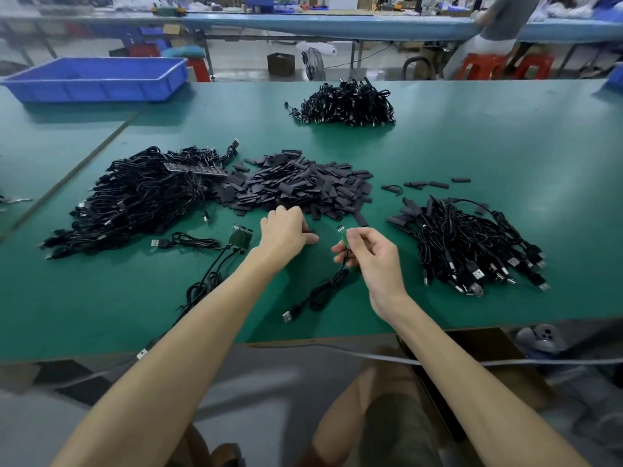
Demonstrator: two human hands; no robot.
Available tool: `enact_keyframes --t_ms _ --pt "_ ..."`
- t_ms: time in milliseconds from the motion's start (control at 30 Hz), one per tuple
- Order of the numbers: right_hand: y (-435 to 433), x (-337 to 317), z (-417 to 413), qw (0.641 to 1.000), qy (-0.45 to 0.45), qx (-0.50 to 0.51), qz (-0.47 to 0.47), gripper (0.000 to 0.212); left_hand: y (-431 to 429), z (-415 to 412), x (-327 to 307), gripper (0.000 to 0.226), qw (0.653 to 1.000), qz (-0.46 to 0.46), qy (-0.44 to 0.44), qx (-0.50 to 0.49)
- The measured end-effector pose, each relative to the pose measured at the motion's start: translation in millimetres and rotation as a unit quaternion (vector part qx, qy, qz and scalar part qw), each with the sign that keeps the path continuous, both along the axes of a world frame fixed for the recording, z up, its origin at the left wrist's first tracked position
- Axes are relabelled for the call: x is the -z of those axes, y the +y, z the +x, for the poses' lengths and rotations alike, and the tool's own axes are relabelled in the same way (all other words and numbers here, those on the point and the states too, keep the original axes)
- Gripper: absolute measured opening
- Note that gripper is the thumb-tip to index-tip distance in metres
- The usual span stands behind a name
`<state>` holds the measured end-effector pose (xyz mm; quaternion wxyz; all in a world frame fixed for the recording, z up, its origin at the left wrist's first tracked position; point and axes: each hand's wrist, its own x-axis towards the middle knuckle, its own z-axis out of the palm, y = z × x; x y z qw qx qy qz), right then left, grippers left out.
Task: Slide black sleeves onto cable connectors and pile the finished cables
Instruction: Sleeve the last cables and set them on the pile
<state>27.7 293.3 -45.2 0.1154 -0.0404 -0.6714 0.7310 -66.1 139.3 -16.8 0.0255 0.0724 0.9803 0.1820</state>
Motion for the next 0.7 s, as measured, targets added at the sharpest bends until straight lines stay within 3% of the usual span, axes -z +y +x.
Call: enact_keyframes --t_ms 200,300,433,700 --pt "-0.6 3.0 -1.7 0.998 -0.005 -0.027 0.053 0.009 -7.5 -2.5 13.1 0.022 0.997 0.047 0.035 0.051" --pt "-0.8 3.9 -2.0 0.998 0.001 -0.027 0.063 0.013 -17.7 5.5 14.4 0.021 0.973 0.211 -0.008 0.089" --pt "-1.7 3.9 -2.8 0.998 0.002 -0.025 0.064 0.009 -27.2 21.9 6.2 0.017 0.904 0.4 -0.088 0.125" --pt "0.4 3.4 0.0 0.996 0.006 -0.052 0.078 0.008 -30.6 37.2 6.9 0.016 0.88 0.439 -0.118 0.141"
